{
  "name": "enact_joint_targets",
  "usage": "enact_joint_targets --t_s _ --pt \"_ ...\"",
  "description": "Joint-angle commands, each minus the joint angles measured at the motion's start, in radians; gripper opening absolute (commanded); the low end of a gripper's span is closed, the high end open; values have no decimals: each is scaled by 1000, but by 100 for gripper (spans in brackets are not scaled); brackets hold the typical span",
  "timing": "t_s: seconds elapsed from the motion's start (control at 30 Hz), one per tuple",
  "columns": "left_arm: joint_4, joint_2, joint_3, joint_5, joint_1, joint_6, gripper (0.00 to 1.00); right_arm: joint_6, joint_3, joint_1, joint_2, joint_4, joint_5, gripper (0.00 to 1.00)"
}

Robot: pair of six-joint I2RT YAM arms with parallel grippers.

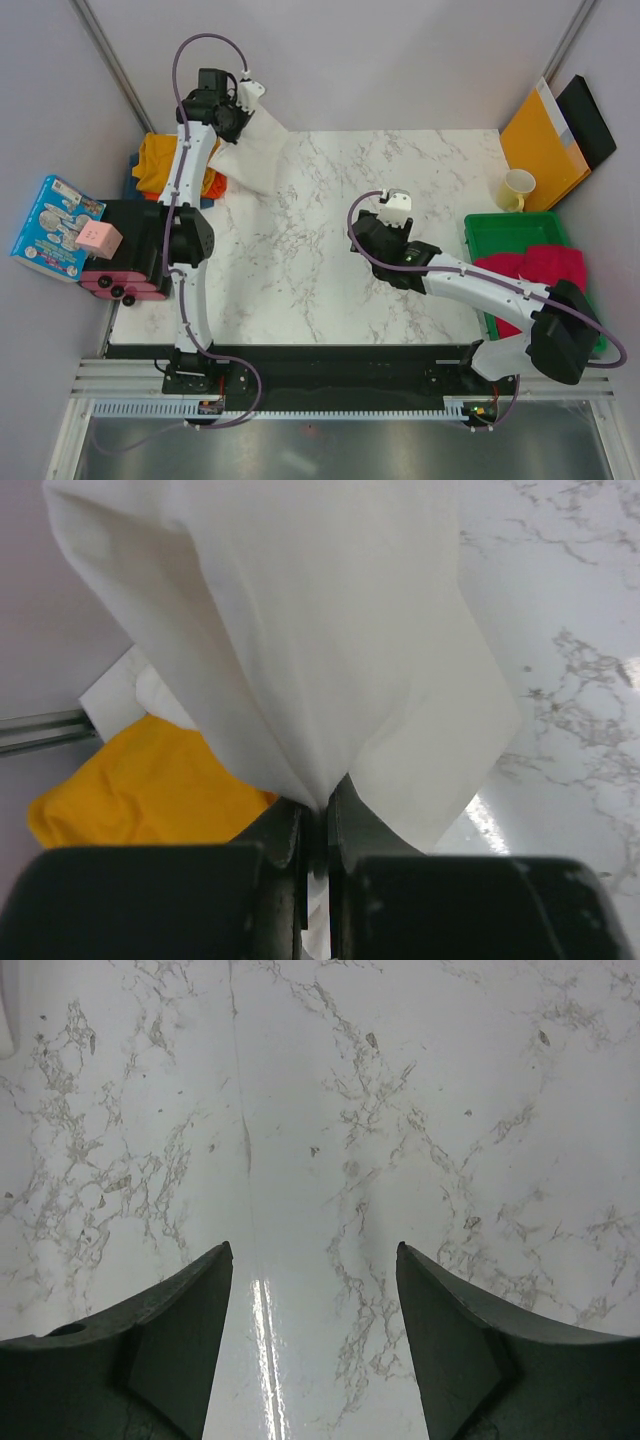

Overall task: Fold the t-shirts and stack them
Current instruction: Neatly place the folded tshirt to the corner

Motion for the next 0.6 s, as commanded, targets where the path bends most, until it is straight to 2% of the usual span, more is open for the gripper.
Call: enact_joint_targets --t_s 0.0,0.27,0.57 --pt "47 -16 64 -58 52 148 2 38 -14 2 5 30 -3 74" --pt "134 -13 69 -103 165 259 2 89 -28 2 20 38 -15 74" --pt "183 -3 75 -135 282 169 2 119 -34 16 37 38 -18 73"
